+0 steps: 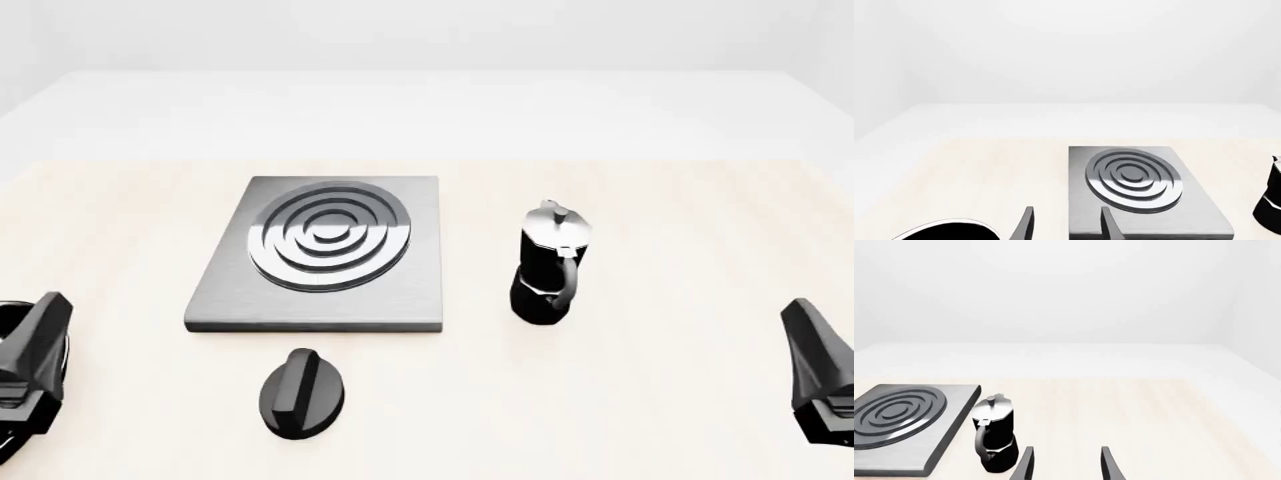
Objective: Turn on the stove.
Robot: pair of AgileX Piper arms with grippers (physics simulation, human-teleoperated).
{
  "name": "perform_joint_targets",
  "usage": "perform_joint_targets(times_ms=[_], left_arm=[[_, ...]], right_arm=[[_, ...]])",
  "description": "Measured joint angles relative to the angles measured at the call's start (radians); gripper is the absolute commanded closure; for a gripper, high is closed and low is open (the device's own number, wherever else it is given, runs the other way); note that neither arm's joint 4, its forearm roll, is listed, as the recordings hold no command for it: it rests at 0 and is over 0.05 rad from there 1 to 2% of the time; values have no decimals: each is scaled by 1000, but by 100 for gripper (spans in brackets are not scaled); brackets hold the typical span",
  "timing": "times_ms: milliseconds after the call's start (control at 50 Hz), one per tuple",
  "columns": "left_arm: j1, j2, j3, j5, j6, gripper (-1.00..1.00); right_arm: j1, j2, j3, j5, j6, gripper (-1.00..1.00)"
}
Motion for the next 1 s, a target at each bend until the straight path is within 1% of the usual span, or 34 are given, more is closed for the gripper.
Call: perform_joint_targets(times_ms=[200, 320, 420, 680, 1000], left_arm=[[24, -27, -14, 42, 26, -100], [46, 54, -31, 20, 31, -100], [48, 115, -63, 27, 40, -100], [-4, 253, -162, 85, 88, -100], [-88, 448, -249, 107, 136, -100]], right_arm=[[-5, 4, -1, -4, -2, -100], [-7, 3, -1, -2, -2, -100], [-7, 1, -2, 0, -2, -100], [-8, 0, -2, 1, -2, -100], [-9, 0, -1, 0, -3, -100]])
